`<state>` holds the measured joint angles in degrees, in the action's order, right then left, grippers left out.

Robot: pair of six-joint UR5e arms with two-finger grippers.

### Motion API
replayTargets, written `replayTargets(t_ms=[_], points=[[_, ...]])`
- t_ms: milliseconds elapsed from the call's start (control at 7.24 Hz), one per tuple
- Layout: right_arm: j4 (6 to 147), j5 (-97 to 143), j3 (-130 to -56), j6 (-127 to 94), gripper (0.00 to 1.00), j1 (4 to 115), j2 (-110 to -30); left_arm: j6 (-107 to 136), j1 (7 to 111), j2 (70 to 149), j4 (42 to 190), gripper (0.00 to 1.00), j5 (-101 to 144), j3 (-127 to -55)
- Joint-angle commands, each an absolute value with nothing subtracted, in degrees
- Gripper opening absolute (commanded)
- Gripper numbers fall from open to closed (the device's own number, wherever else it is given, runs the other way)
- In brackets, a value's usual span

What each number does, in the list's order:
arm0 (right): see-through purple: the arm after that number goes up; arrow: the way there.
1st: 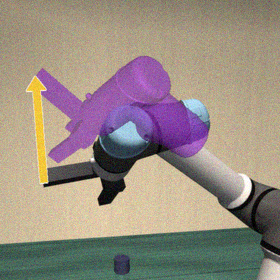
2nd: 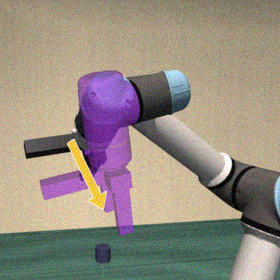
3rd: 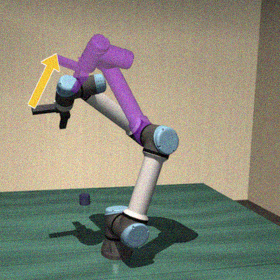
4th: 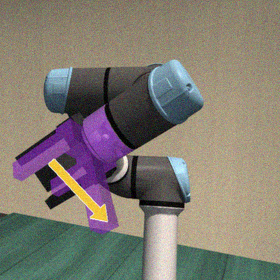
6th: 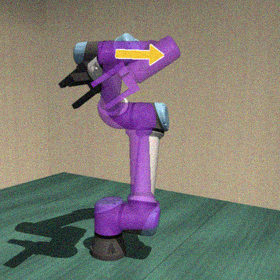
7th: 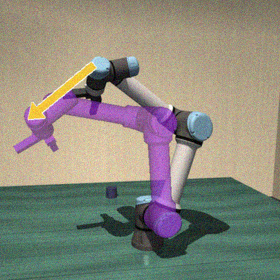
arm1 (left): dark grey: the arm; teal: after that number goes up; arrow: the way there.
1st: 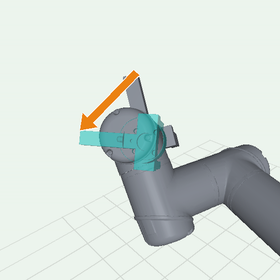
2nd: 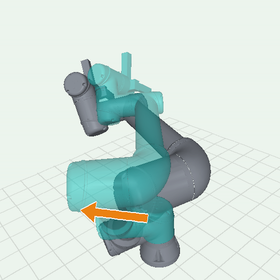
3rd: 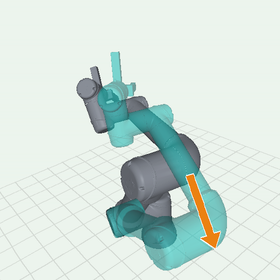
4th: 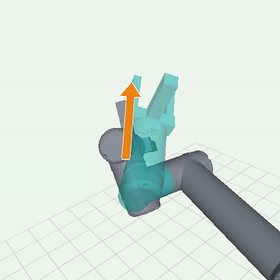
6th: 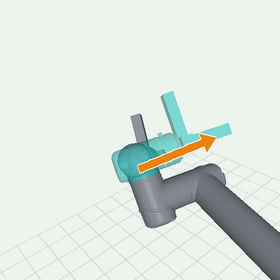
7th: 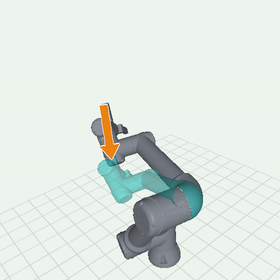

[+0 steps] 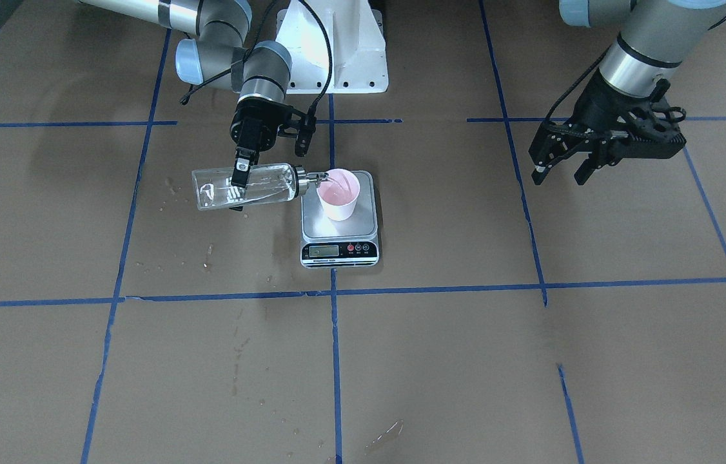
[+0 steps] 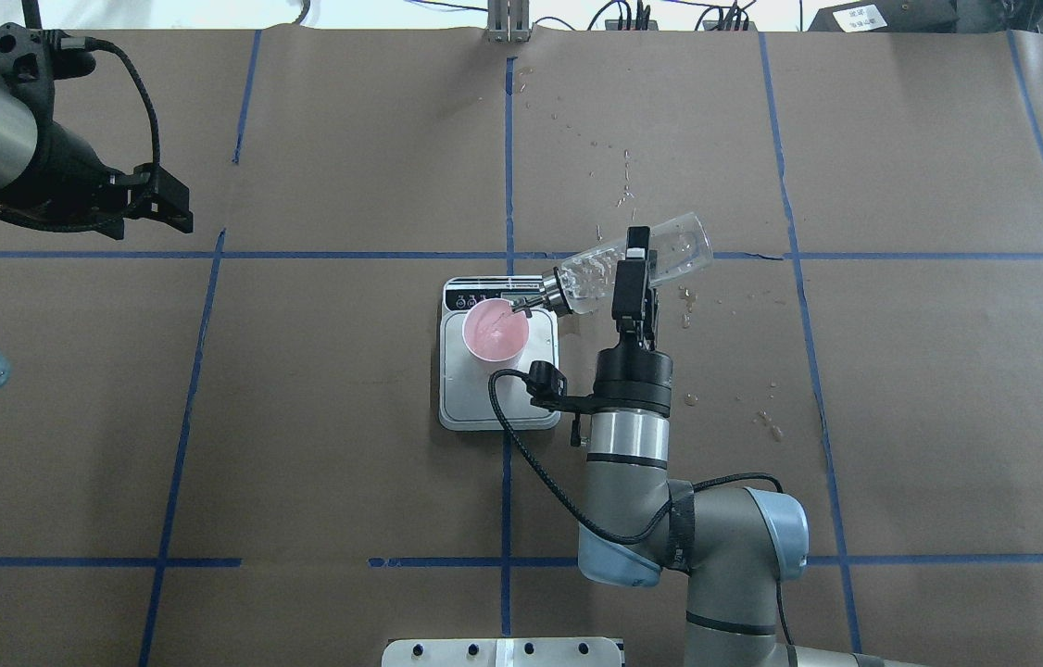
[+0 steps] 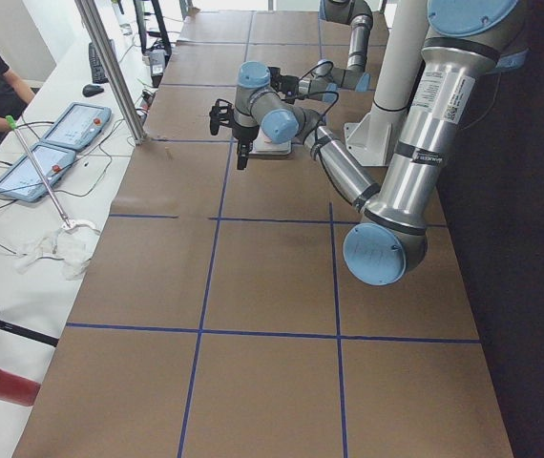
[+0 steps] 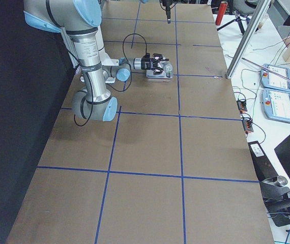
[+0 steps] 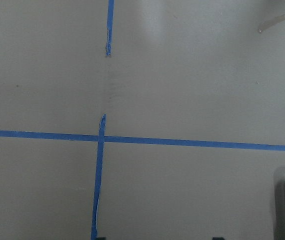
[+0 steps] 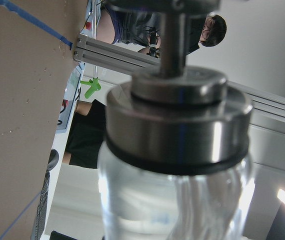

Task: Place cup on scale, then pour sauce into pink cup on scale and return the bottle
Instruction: 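Tilt the bottle spout down over the pink cup with the right gripper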

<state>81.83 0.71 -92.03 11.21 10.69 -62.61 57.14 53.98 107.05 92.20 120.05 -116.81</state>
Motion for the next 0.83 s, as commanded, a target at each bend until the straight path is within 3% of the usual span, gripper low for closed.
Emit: replayTargets(t_ms=[0, 552, 690], points=[[81.74, 0.35, -92.11, 14.83, 0.0, 10.63, -62.58, 57.22, 53.96, 107.05, 92.2, 0.77, 120.06, -116.81], [80.17, 0.08, -92.37, 13.72, 0.0, 10.28, -62.58, 57.65, 53.88, 107.31, 92.2, 0.77, 120.06, -116.98], [72.85, 0.96, -91.68, 11.71, 0.0, 10.2, -63.36, 57.83, 53.96, 107.49, 92.2, 0.77, 120.06, -117.16]])
